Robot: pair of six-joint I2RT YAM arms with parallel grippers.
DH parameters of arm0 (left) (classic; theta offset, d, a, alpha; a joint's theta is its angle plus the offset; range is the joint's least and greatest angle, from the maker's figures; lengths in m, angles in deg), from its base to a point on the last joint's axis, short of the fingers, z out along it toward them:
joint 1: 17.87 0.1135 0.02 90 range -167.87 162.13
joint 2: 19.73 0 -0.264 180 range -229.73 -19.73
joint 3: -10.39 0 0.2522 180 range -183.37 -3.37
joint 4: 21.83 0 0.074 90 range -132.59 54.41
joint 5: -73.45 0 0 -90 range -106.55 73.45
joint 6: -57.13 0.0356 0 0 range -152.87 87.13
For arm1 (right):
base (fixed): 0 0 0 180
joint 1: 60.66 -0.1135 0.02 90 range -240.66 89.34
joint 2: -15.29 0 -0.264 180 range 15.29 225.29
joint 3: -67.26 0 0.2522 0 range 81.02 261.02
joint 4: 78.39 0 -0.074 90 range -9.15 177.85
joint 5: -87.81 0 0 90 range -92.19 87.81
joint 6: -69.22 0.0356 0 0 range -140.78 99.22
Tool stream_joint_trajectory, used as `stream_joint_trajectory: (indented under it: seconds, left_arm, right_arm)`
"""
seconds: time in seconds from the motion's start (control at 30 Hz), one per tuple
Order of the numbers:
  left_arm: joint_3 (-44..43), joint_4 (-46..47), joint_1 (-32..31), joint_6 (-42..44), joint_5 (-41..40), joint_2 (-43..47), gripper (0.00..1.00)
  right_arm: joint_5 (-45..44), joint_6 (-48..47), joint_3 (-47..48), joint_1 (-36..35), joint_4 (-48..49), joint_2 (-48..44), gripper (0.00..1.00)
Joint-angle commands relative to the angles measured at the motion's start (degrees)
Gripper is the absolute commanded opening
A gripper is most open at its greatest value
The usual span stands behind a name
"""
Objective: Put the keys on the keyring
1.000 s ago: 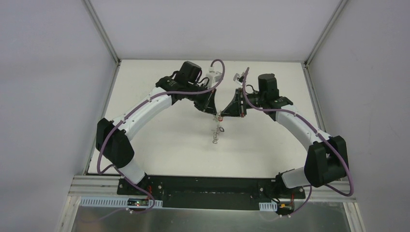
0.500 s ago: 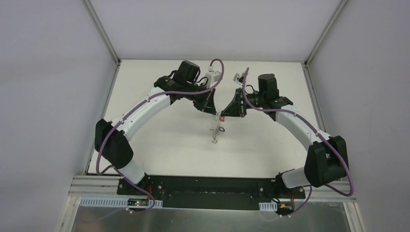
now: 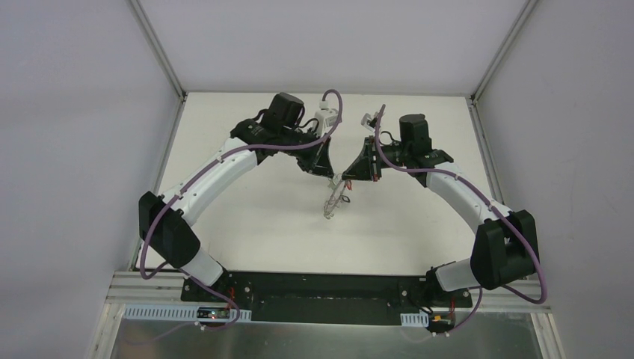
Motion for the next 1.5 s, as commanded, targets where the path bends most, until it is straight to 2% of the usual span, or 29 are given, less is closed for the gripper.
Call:
stream_joint_trajectory:
  seconds: [0.0,1.0,1.47]
  left_arm:
    - [-0.5,2.7,0.1,-4.2,6.0,-2.3,0.0]
    - [-3.0,0.2,0.1,-1.6,0.1,-4.5,0.0]
    - [-3.7,-0.1,0.1,-1.1,3.9,-4.4,0.0]
  right_arm:
    - [3.3,-0.6,0.3,0.2,2.4,-0.9,0.0]
    - [3.6,-4.5,0.6,0.4,-1.1,-1.4,0.0]
    - [3.3,-4.6,0.5,0.7,-1.1,-1.5,0.0]
